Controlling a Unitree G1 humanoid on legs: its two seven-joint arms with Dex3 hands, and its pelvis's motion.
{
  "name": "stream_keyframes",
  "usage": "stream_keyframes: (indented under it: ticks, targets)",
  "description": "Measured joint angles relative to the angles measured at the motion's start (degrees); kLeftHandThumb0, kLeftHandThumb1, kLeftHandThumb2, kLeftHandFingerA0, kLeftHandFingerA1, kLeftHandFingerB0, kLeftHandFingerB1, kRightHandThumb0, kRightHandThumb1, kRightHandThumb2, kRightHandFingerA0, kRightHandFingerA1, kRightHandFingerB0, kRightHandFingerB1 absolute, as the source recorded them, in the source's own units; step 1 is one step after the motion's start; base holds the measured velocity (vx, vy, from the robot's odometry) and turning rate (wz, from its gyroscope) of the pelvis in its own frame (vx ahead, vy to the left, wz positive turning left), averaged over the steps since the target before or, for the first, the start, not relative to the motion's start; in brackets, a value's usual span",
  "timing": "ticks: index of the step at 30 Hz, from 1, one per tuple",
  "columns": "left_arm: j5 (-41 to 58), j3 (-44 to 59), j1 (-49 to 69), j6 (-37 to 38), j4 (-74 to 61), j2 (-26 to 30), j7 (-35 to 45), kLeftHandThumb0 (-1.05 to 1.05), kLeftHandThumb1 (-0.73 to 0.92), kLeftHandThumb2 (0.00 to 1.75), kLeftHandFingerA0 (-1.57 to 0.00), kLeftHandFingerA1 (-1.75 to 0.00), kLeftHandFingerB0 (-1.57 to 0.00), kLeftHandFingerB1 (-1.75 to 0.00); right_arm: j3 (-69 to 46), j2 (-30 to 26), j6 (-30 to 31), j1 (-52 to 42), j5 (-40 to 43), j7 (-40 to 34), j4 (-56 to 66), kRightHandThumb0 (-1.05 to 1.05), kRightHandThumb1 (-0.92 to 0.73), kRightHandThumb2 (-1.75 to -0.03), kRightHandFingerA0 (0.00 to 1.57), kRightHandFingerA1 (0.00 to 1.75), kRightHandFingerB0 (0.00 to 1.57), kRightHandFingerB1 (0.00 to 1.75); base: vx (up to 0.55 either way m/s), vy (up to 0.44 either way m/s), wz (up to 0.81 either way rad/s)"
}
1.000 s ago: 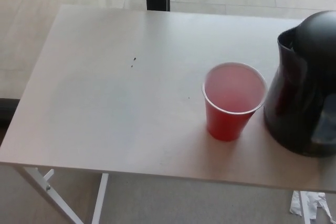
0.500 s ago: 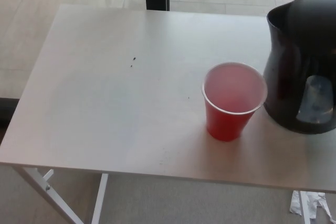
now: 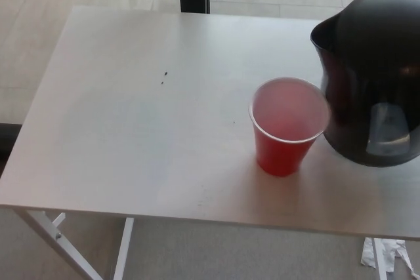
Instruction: The robot uses its right hand to lift up a kettle kept on the middle of the desk by its handle and tilt it into a glass kept next to it to pour out water
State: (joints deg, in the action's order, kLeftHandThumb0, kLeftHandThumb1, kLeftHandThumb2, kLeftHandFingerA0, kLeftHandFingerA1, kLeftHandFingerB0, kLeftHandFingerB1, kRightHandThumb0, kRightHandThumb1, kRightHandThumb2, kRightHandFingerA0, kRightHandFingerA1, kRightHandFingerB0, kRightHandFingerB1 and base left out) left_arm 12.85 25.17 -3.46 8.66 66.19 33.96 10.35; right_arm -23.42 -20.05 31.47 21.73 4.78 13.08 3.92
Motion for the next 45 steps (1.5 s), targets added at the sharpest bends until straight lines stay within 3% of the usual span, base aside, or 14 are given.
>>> stream_keyframes:
  ticks: [8,9,10,11,19,20,21,26,28,29,35,36,37,45]
  targets:
    - [-0.56,-0.24,-0.03,0.05,-0.02,0.14,-0.13,-0.76,0.76,0.63,-0.75,-0.56,-0.55,-0.5,1.68,-2.5,-0.15,1.26,-0.03,0.86,-0.31,-0.12,-0.39,-1.4,0.99,1.75,0.79,1.68,0.0,0.0,0.0]
    - [-0.61,-0.28,-0.03,0.12,-0.05,0.14,-0.19,-0.8,0.59,0.84,-0.73,-0.63,-0.53,-0.57,2.03,-2.96,-0.18,1.4,-0.04,1.03,-0.31,-0.06,-0.4,-1.42,1.01,1.75,0.82,1.68,0.0,0.0,0.0]
    - [-0.63,-0.3,-0.06,0.18,-0.05,0.15,-0.22,-0.8,0.59,0.84,-0.73,-0.63,-0.53,-0.57,2.38,-3.34,-0.39,1.5,-0.08,1.18,-0.38,-0.06,-0.4,-1.42,1.01,1.75,0.82,1.68,0.0,0.0,0.0]
    - [-0.62,-0.27,-0.13,0.18,-0.05,0.14,-0.22,-0.75,0.75,0.63,-0.76,-0.56,-0.56,-0.5,2.7,-3.61,-0.76,1.51,-0.15,1.34,-0.6,-0.1,-0.39,-1.47,1.02,1.75,0.87,1.54,0.0,0.0,0.0]
    - [-0.63,-0.23,-0.66,0.18,-0.05,0.18,-0.26,-0.76,0.74,0.63,-0.77,-0.57,-0.56,-0.5,5.34,-6.2,-3.29,1.62,-1.17,2.33,-2.48,-0.05,-0.42,-1.44,1.01,1.75,0.87,1.54,0.0,0.0,0.0]
    - [-0.63,-0.24,-0.67,0.18,-0.05,0.18,-0.26,-0.81,0.58,0.83,-0.74,-0.62,-0.53,-0.56,5.56,-6.48,-3.65,1.69,-1.31,2.45,-2.97,-0.07,-0.41,-1.46,1.0,1.75,0.87,1.55,0.0,0.0,0.0]
    - [-0.62,-0.23,-0.68,0.18,-0.04,0.18,-0.25,-0.77,0.75,0.63,-0.77,-0.56,-0.57,-0.49,5.75,-6.74,-3.98,1.8,-1.43,2.54,-3.54,-0.07,-0.43,-1.43,1.0,1.75,0.86,1.55,0.0,0.0,0.0]
    - [-0.62,-0.2,-0.71,0.18,-0.02,0.18,-0.25,-0.77,0.76,0.63,-0.78,-0.56,-0.56,-0.49,6.86,-7.74,-5.88,3.28,-2.21,2.89,-5.97,-0.07,-0.41,-1.43,0.99,1.75,0.86,1.55,0.0,0.0,0.0]
    - [-0.62,-0.2,-0.73,0.18,-0.02,0.18,-0.25,-0.8,0.58,0.84,-0.74,-0.64,-0.53,-0.57,7.11,-7.82,-6.73,3.73,-2.32,3.01,-6.85,-0.12,-0.4,-1.43,0.99,1.75,0.86,1.57,0.0,0.0,0.0]
    - [-0.62,-0.2,-0.74,0.18,-0.02,0.18,-0.25,-0.77,0.76,0.63,-0.77,-0.57,-0.56,-0.5,7.22,-7.86,-7.13,3.9,-2.39,3.03,-7.24,-0.11,-0.4,-1.43,0.98,1.75,0.86,1.57,0.0,0.0,0.0]
    - [-0.62,-0.2,-0.85,0.18,-0.01,0.18,-0.26,-0.77,0.74,0.62,-0.76,-0.56,-0.57,-0.5,8.26,-8.47,-9.5,5.14,-3.14,3.03,-9.29,-0.1,-0.4,-1.39,0.96,1.75,0.87,1.62,0.0,0.0,0.0]
    - [-0.62,-0.19,-0.9,0.18,-0.02,0.18,-0.26,-0.8,0.58,0.83,-0.74,-0.62,-0.53,-0.56,8.54,-8.62,-9.97,5.29,-3.28,3.03,-9.52,-0.09,-0.42,-1.37,0.98,1.75,0.88,1.6,0.0,0.0,0.0]
    - [-0.62,-0.17,-0.94,0.18,-0.02,0.18,-0.26,-0.75,0.75,0.63,-0.79,-0.59,-0.57,-0.51,8.82,-8.79,-10.41,5.4,-3.38,3.04,-9.7,-0.11,-0.42,-1.37,1.02,1.75,0.9,1.59,0.0,0.0,0.0]
    - [-0.62,-0.16,-1.47,0.18,-0.03,0.18,-0.26,-0.77,0.75,0.62,-0.79,-0.61,-0.59,-0.54,10.11,-9.33,-13.63,6.03,-3.71,4.08,-11.11,-0.15,-0.42,-1.34,1.03,1.75,0.88,1.6,0.0,0.0,0.0]
